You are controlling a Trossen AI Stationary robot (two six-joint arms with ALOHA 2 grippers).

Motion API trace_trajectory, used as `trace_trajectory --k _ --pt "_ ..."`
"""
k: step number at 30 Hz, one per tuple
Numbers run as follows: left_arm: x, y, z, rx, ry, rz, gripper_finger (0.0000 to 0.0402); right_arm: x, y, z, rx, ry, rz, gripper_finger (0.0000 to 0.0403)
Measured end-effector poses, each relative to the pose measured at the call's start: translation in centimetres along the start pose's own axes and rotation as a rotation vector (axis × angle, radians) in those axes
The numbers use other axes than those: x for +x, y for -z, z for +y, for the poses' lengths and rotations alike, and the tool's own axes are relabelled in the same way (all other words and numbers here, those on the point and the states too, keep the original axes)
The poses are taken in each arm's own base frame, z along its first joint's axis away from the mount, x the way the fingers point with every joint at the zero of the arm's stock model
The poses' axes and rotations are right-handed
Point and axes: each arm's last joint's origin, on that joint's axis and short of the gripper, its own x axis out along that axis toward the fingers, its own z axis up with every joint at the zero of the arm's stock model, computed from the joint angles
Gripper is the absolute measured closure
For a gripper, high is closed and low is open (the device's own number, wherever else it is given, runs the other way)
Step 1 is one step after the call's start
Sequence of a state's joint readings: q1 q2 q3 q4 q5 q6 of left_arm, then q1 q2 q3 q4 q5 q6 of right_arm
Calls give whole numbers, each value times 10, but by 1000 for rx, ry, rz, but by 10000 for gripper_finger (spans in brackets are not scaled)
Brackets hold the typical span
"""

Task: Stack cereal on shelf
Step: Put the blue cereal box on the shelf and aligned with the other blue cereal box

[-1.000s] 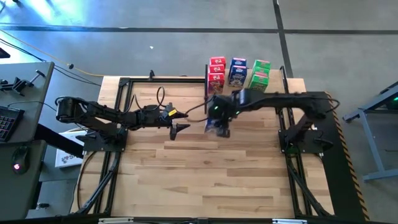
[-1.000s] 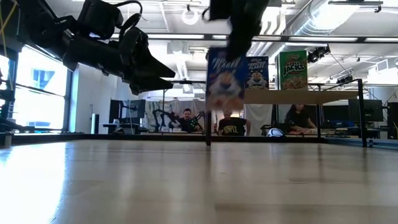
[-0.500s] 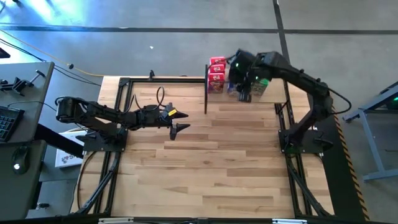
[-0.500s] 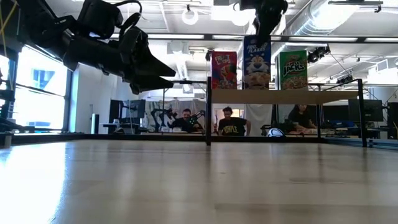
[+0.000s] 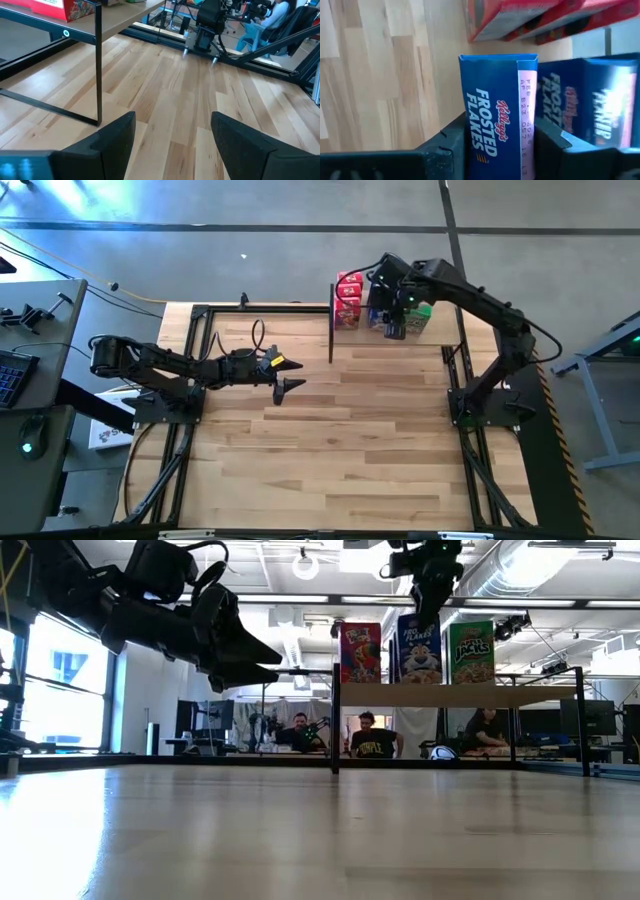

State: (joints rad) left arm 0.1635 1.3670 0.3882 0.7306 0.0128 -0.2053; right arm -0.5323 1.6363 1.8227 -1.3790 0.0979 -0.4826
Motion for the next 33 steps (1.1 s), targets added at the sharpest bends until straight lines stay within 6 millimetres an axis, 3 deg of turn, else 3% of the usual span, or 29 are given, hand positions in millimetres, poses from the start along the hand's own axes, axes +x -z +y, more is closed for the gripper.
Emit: trace_trajectory --k 9,19,28,33 --pt "0 0 0 -4 1 0 151 9 -2 -1 5 45 -2 208" --pt "0 -1 0 -25 2 -6 151 8 -1 -2 4 98 21 199" --pt "0 -3 2 -30 -1 -26 151 -24 7 -1 14 174 -107 199" --pt "0 -3 3 -32 -6 -27 151 -26 7 1 29 126 -140 199"
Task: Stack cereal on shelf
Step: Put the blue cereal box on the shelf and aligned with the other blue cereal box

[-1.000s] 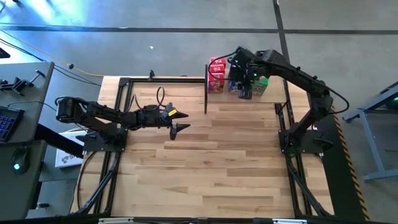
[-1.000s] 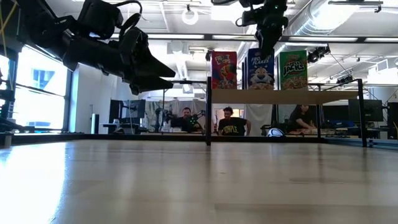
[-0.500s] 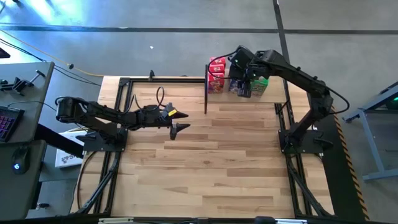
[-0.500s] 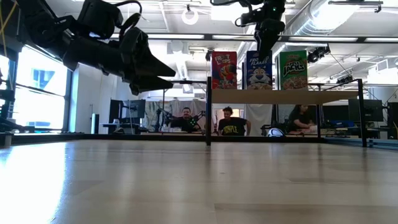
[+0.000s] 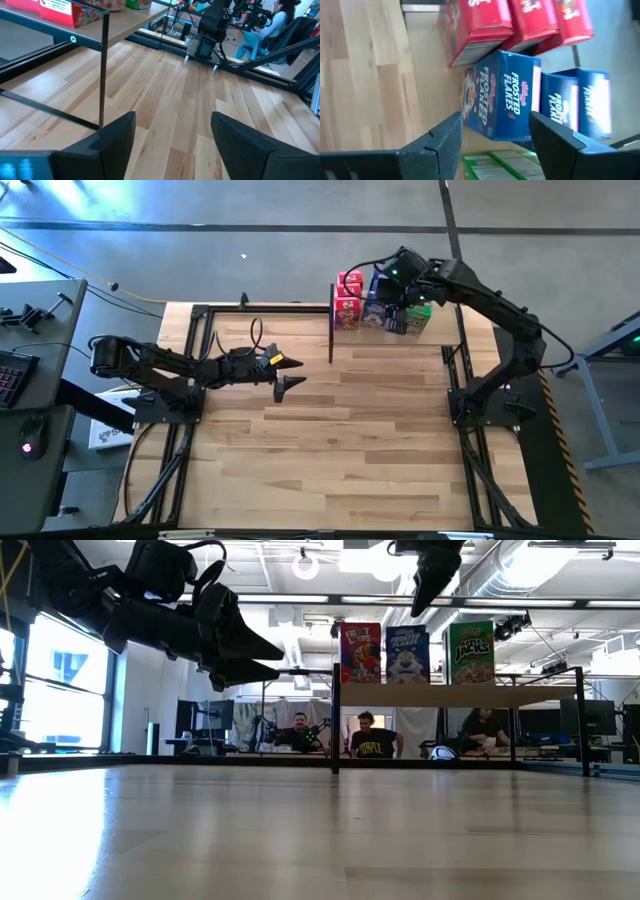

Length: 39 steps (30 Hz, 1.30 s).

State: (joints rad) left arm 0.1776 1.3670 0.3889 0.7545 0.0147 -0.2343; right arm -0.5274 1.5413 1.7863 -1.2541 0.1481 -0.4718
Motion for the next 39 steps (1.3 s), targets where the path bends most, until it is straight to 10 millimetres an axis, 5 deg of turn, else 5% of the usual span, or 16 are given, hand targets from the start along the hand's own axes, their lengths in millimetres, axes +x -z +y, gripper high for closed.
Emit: trace_trajectory --k 8,15,26,39 --pt "0 0 0 -5 6 2 151 9 -4 -1 0 12 14 198" --pt "0 0 -1 -16 31 9 151 -13 -7 7 -24 19 -97 210" --pt "0 0 2 -30 19 6 151 23 -27 -6 -21 28 -152 395" --pt "0 0 2 -31 18 6 151 35 -24 -8 -8 -6 -97 394"
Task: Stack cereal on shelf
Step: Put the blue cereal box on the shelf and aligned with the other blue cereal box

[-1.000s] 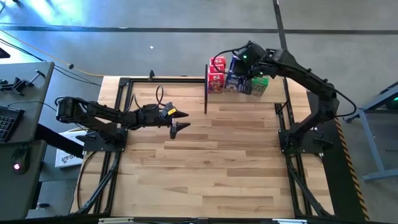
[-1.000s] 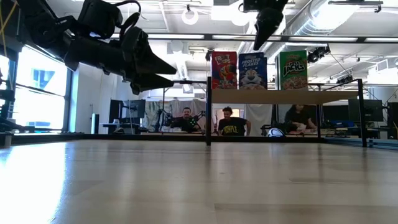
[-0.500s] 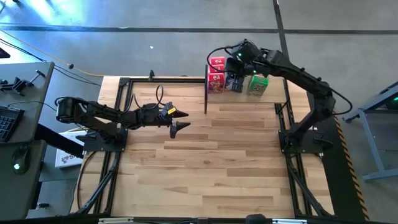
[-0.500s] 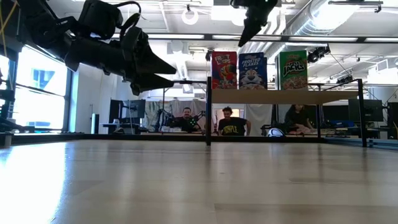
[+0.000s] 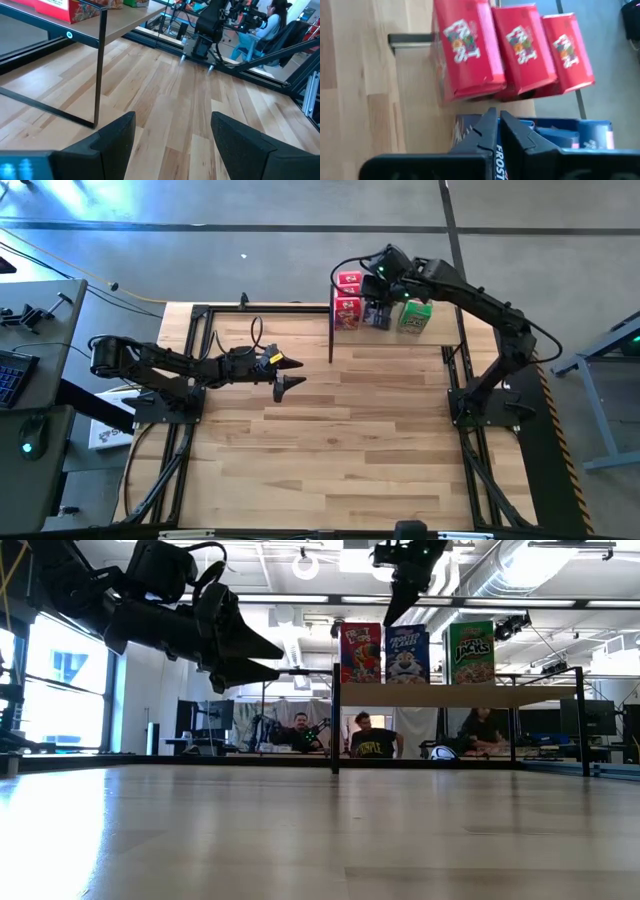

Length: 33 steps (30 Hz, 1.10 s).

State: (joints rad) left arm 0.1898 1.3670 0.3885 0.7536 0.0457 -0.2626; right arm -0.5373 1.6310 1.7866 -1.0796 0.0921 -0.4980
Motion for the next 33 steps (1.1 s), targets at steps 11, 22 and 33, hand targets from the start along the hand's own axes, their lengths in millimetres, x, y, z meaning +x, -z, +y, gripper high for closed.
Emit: trace_trajectory --k 11,22,33 --pt "0 0 0 -1 -1 0 151 -5 3 -1 2 11 9 398" --pt "0 1 0 -7 18 10 151 -55 34 -8 93 173 126 402" --pt "0 0 0 -22 20 6 151 -28 48 -29 220 127 243 403"
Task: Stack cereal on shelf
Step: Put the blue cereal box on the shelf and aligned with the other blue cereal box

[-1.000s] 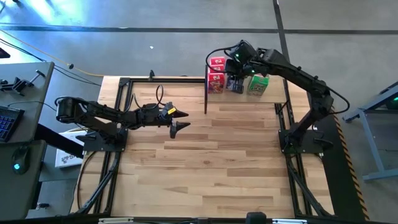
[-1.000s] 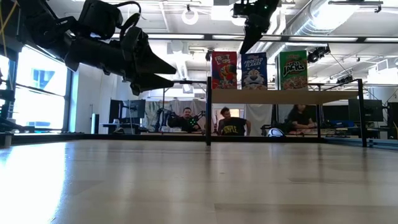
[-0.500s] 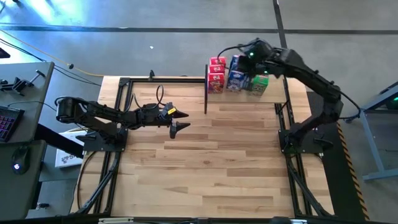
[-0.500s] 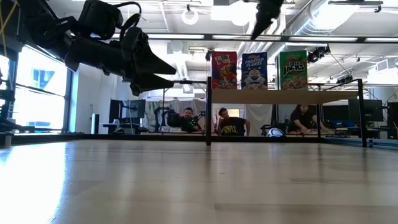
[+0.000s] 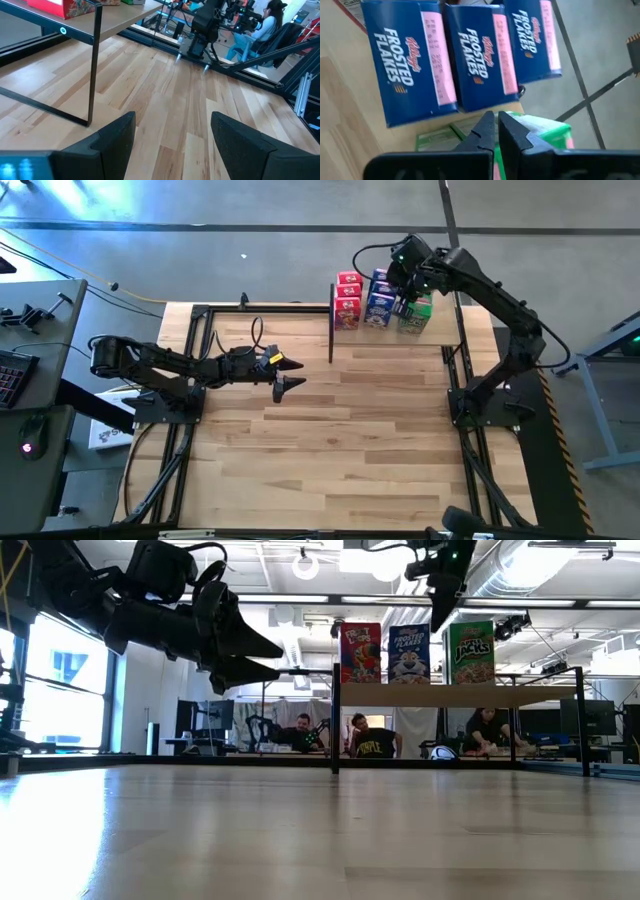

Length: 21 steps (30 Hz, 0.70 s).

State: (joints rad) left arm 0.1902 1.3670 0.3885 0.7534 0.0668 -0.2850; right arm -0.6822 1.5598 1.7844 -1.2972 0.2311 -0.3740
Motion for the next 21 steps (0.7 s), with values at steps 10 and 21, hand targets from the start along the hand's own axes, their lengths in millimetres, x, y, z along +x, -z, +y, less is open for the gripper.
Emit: trace_trajectory --k 10,21 --pt "0 0 0 -1 0 0 151 7 -5 -2 7 4 -13 403" --pt "0 0 0 -1 0 1 151 7 -9 -2 15 -25 -70 403"
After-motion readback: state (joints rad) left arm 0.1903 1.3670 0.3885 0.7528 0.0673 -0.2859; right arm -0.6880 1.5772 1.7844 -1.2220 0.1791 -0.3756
